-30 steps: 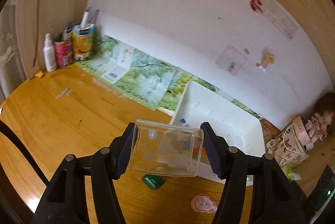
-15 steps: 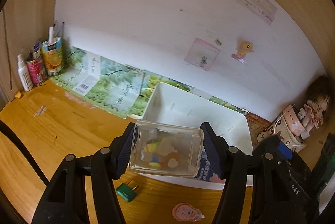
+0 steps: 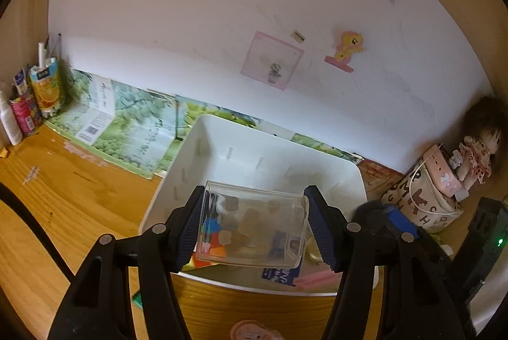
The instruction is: Organize rigid objects
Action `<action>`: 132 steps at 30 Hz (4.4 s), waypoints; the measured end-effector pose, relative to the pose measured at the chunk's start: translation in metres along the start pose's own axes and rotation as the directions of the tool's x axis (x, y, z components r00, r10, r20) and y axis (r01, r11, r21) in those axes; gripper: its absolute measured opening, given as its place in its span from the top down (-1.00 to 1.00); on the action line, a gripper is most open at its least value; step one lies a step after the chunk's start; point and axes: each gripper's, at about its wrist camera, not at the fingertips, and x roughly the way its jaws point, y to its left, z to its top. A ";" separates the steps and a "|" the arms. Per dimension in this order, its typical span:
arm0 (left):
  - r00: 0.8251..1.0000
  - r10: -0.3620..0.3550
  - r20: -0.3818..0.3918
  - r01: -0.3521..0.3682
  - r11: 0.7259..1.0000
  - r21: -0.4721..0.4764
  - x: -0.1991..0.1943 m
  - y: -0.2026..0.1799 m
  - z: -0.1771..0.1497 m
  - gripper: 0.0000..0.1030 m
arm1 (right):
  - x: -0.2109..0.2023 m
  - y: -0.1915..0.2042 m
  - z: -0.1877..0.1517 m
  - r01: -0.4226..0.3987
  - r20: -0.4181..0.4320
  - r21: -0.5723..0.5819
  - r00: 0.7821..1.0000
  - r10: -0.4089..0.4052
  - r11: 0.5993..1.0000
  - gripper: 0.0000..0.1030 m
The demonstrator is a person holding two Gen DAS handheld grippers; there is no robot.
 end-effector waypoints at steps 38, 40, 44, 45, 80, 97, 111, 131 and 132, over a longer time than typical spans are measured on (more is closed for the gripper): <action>0.999 0.022 -0.032 -0.024 0.999 -0.046 -0.016 0.002 -0.025 -0.64 | -0.036 -0.004 -0.021 -0.018 -0.057 0.185 0.998 0.029 0.983 -0.63; 0.999 0.027 -0.033 -0.028 0.998 -0.048 -0.022 0.005 -0.031 -0.64 | -0.040 0.000 -0.023 -0.022 -0.062 0.191 0.997 0.035 0.981 -0.63; 0.998 0.046 -0.043 -0.048 0.998 -0.047 -0.031 0.011 -0.042 -0.64 | -0.049 0.007 -0.031 -0.029 -0.072 0.207 0.996 0.045 0.978 -0.69; 0.998 0.051 -0.046 -0.054 0.997 -0.049 -0.034 0.013 -0.046 -0.64 | -0.050 0.008 -0.033 -0.031 -0.074 0.212 0.996 0.048 0.977 -0.69; 0.924 0.271 -0.271 -0.275 0.961 0.024 -0.060 0.077 -0.135 -0.64 | -0.021 0.031 -0.136 0.072 -0.428 0.470 0.890 0.156 0.880 -0.70; 0.909 0.241 -0.341 -0.197 0.968 0.158 -0.043 0.120 -0.108 -0.64 | 0.007 0.072 -0.147 0.258 -0.484 0.442 0.875 -0.013 0.859 -0.70; 0.880 0.195 -0.433 -0.013 0.922 0.388 0.007 0.111 -0.093 -0.64 | 0.030 0.101 -0.156 0.480 -0.518 0.312 0.809 -0.276 0.820 -0.70; 0.851 0.114 -0.513 0.152 0.882 0.447 0.056 0.099 -0.096 -0.64 | 0.044 0.100 -0.160 0.594 -0.548 0.264 0.741 -0.389 0.760 -0.62; 0.850 0.107 -0.516 0.158 0.882 0.444 0.057 0.099 -0.096 -0.64 | 0.044 0.100 -0.160 0.594 -0.547 0.266 0.741 -0.389 0.759 -0.62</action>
